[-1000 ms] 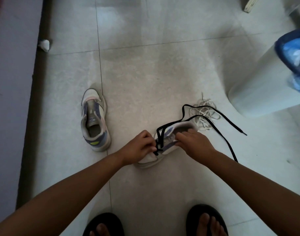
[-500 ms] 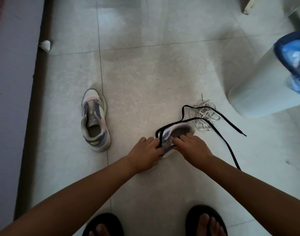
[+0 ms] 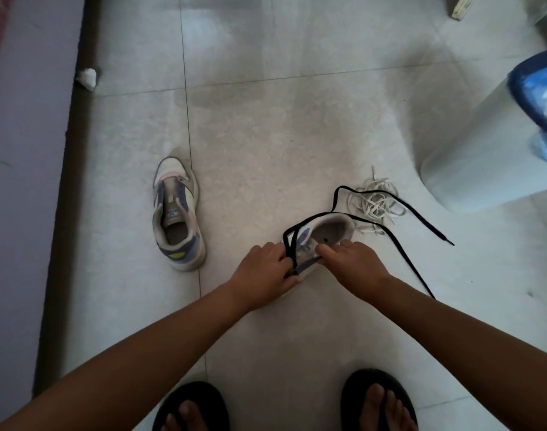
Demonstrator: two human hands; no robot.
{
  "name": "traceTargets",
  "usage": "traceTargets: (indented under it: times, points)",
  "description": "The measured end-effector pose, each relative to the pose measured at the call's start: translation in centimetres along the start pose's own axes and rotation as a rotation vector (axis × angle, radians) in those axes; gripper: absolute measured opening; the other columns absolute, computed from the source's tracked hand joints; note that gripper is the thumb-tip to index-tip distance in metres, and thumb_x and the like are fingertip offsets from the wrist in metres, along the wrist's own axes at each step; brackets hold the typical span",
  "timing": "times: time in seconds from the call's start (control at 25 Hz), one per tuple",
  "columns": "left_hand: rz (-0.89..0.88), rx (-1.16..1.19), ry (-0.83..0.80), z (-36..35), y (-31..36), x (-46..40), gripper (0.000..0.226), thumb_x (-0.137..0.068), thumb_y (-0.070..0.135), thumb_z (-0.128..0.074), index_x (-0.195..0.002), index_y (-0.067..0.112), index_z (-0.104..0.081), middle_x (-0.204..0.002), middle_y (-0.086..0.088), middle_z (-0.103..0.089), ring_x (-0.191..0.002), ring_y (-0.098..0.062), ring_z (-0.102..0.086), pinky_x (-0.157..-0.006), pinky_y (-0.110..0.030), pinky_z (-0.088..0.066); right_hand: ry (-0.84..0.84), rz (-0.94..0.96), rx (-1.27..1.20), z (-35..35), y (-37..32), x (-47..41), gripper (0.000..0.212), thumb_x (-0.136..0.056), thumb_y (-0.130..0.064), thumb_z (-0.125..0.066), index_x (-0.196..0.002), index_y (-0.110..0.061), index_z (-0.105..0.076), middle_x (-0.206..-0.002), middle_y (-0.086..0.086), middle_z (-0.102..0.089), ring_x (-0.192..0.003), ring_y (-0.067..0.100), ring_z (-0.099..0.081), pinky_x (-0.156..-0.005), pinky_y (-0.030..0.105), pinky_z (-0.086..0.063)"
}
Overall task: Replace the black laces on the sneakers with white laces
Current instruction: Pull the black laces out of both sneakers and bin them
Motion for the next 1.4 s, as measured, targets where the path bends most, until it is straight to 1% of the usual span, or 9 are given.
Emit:
traceTargets:
  times: [0.16, 0.28, 0.44, 0.6, 0.76, 0.84, 1.0, 1.24, 1.4]
  points:
    - [-0.156, -0.271, 0.064, 0.6, 1.7, -1.2, 0.020, -0.054, 0.025, -0.083, -0.068, 0.018, -0.070, -0.065, 0.000, -0.061, -0.057, -0.017, -0.058, -0.054, -0.023, -0.043, -0.028, -0.028, -0.005, 0.3, -0.3, 0.2, 0.038, -0.057, -0.013, -0.086, -0.090, -0.015, -0.068, -0.054, 0.005, -0.060, -0.045, 0.026, -0.054, -0.039, 0.022, -0.032]
    - [-0.168, -0.242, 0.129, 1.0, 0.4, 0.1, 0.008, -0.070, 0.025, -0.070, -0.067, 0.018, -0.067, -0.069, 0.000, -0.061, -0.061, -0.019, -0.058, -0.059, -0.027, -0.042, -0.014, -0.009, -0.040, 0.7, 0.6, 0.3, 0.029, -0.065, -0.013, -0.082, -0.090, -0.015, -0.068, -0.056, 0.007, -0.060, -0.048, 0.028, -0.056, -0.040, 0.024, -0.032]
    - [-0.046, -0.205, 0.211, 0.8, -3.8, 3.6, 0.023, -0.083, 0.022, -0.049, -0.074, 0.011, -0.066, -0.079, -0.007, -0.063, -0.071, -0.026, -0.061, -0.066, -0.033, -0.034, -0.023, 0.008, -0.047, 1.4, 0.9, -0.7, 0.030, -0.058, -0.011, -0.087, -0.083, -0.015, -0.070, -0.049, 0.006, -0.054, -0.040, 0.025, -0.053, -0.036, 0.021, -0.031]
    - [0.068, -0.185, 0.222, 1.0, -4.1, 3.7, 0.026, -0.085, 0.025, -0.050, -0.072, 0.009, -0.066, -0.080, -0.010, -0.063, -0.070, -0.028, -0.061, -0.066, -0.035, -0.033, -0.060, -0.011, 0.016, 0.9, -0.1, -0.7, 0.041, -0.047, -0.010, -0.091, -0.081, -0.017, -0.069, -0.047, 0.004, -0.052, -0.039, 0.024, -0.050, -0.037, 0.019, -0.023]
    - [-0.133, -0.252, 0.208, 0.3, -0.1, -0.3, 0.022, -0.076, 0.036, -0.066, -0.074, 0.014, -0.066, -0.075, -0.006, -0.062, -0.068, -0.024, -0.060, -0.063, -0.030, -0.045, -0.031, -0.001, 0.016, 0.8, 0.1, -0.8, 0.037, -0.053, -0.015, -0.090, -0.084, -0.014, -0.068, -0.047, 0.005, -0.053, -0.038, 0.026, -0.050, -0.037, 0.019, -0.022]
    - [-0.217, -0.339, 0.199, 0.4, 0.9, -1.7, 0.010, -0.070, 0.022, -0.073, -0.067, 0.015, -0.066, -0.066, -0.003, -0.060, -0.062, -0.021, -0.058, -0.061, -0.026, -0.046, -0.014, -0.010, -0.027, 0.7, 0.1, -0.9, 0.037, -0.057, -0.015, -0.089, -0.087, -0.012, -0.068, -0.049, 0.007, -0.054, -0.039, 0.027, -0.051, -0.035, 0.020, -0.027]
    - [-0.185, -0.447, 0.248, 0.9, -0.4, -1.3, 0.018, -0.072, 0.005, -0.057, -0.059, 0.016, -0.064, -0.058, -0.003, -0.057, -0.056, -0.020, -0.055, -0.061, -0.026, -0.046, -0.020, -0.005, -0.031, 0.3, 0.3, -0.5, 0.036, -0.058, -0.013, -0.087, -0.088, -0.014, -0.067, -0.053, 0.007, -0.056, -0.042, 0.027, -0.053, -0.035, 0.022, -0.030]
    - [-0.167, -0.337, 0.225, 0.5, -1.6, 0.6, 0.013, -0.075, 0.022, -0.069, -0.067, 0.014, -0.062, -0.065, -0.004, -0.058, -0.058, -0.022, -0.054, -0.058, -0.027, -0.045, -0.035, -0.059, 0.004, 0.2, 0.1, -0.4, 0.038, -0.054, -0.009, -0.087, -0.087, -0.015, -0.067, -0.054, 0.005, -0.058, -0.044, 0.026, -0.054, -0.040, 0.021, -0.024]
    - [-0.258, -0.419, 0.169, 0.5, 1.0, -1.6, 0.010, -0.066, 0.021, -0.076, -0.068, 0.017, -0.067, -0.063, -0.001, -0.060, -0.057, -0.018, -0.056, -0.058, -0.025, -0.043, -0.044, -0.063, -0.024, 0.2, 0.0, -0.4, 0.037, -0.059, -0.008, -0.084, -0.092, -0.013, -0.068, -0.057, 0.007, -0.061, -0.046, 0.028, -0.056, -0.038, 0.024, -0.034]
Point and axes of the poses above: each hand's wrist, its own x-axis away from the middle knuckle, its own z-axis out of the back of the hand, y = z × x, the point moved 1 cm from there along -x, towards the middle knuckle
